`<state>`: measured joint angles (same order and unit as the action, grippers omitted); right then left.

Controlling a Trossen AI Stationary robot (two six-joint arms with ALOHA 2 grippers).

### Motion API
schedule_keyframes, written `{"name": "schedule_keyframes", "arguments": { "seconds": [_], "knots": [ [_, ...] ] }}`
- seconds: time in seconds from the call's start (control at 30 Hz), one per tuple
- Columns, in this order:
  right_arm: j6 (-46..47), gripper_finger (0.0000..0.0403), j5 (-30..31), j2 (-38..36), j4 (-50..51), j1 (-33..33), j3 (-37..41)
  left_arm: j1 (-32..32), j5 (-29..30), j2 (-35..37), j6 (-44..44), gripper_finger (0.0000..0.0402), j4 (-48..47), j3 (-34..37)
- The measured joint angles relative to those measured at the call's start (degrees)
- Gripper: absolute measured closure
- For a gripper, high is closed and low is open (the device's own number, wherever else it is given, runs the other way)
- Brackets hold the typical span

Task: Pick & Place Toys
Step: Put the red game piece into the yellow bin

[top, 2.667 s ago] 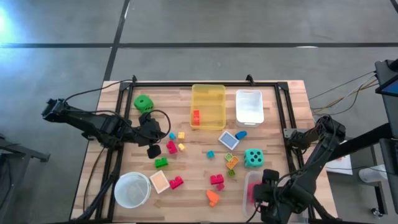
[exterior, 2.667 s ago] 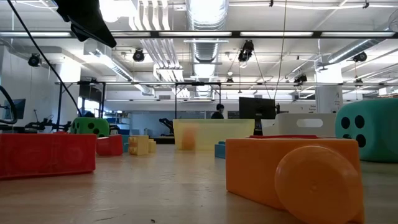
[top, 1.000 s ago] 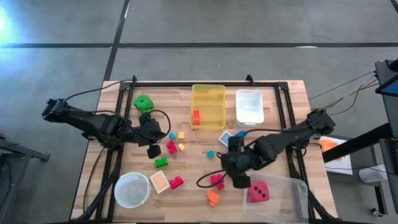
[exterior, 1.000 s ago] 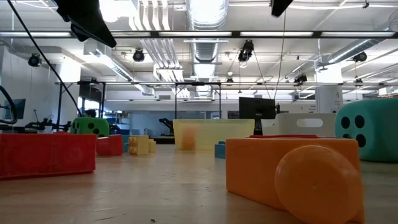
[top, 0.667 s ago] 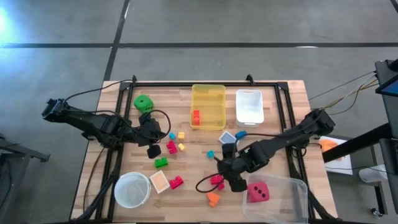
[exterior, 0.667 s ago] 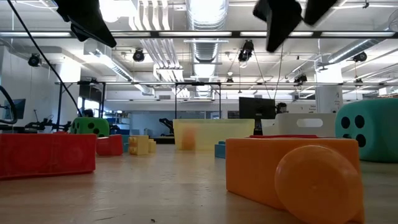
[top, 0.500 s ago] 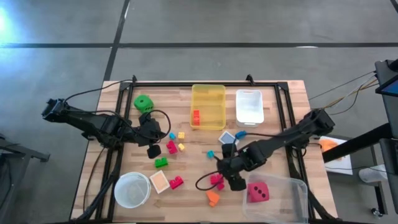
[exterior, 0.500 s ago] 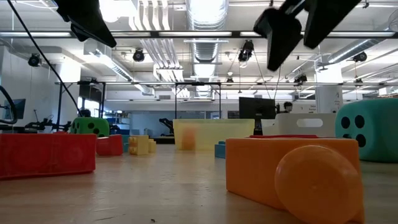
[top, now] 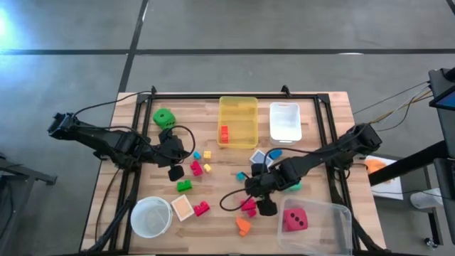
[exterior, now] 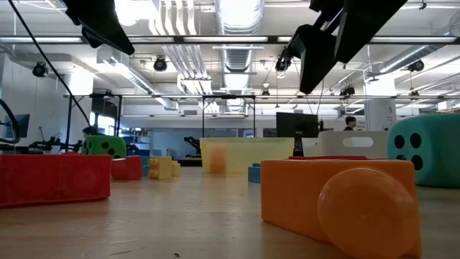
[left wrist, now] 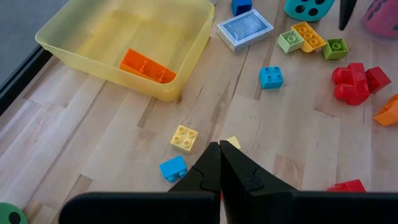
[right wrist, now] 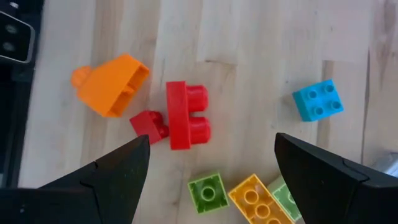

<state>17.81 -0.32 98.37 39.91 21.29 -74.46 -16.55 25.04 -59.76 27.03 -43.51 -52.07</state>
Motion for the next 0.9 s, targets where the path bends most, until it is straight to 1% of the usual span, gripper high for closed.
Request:
{"name": "schedule_keyframes", "arguments": {
  "seconds": [0.2,0.3,0.4,0.47,0.6,0.8,0.9],
  "knots": [
    [0.2,0.0066,0.2,0.2,-0.7,0.0,0.0,0.0,0.0,0.0,0.0,0.0401,0.0,0.0],
    [-1.2,0.0067,0.0,2.3,-1.2,0.0,-0.6,0.0,0.0,0.0,0.0,0.0401,0.0,0.0],
    [-4.4,0.0067,-1.5,6.4,0.5,-0.2,-4.2,0.0,0.0,0.0,0.0,0.0401,0.1,0.0],
    [-6.1,0.0067,-1.5,8.4,3.7,-0.2,-7.0,0.0,0.0,0.0,0.0,0.0401,0.4,0.0],
    [-7.2,0.0067,-1.6,9.0,5.5,-0.4,-9.9,0.0,0.0,0.0,0.0,0.0401,0.4,0.0],
    [-7.1,0.0067,-1.4,10.5,6.2,-0.5,-10.2,0.0,0.0,0.0,0.0,0.0401,0.4,0.0],
    [-6.7,0.0067,-1.5,12.9,5.8,-0.4,-10.3,0.0,0.0,0.0,0.0,0.0401,0.4,0.0]
  ]
}}
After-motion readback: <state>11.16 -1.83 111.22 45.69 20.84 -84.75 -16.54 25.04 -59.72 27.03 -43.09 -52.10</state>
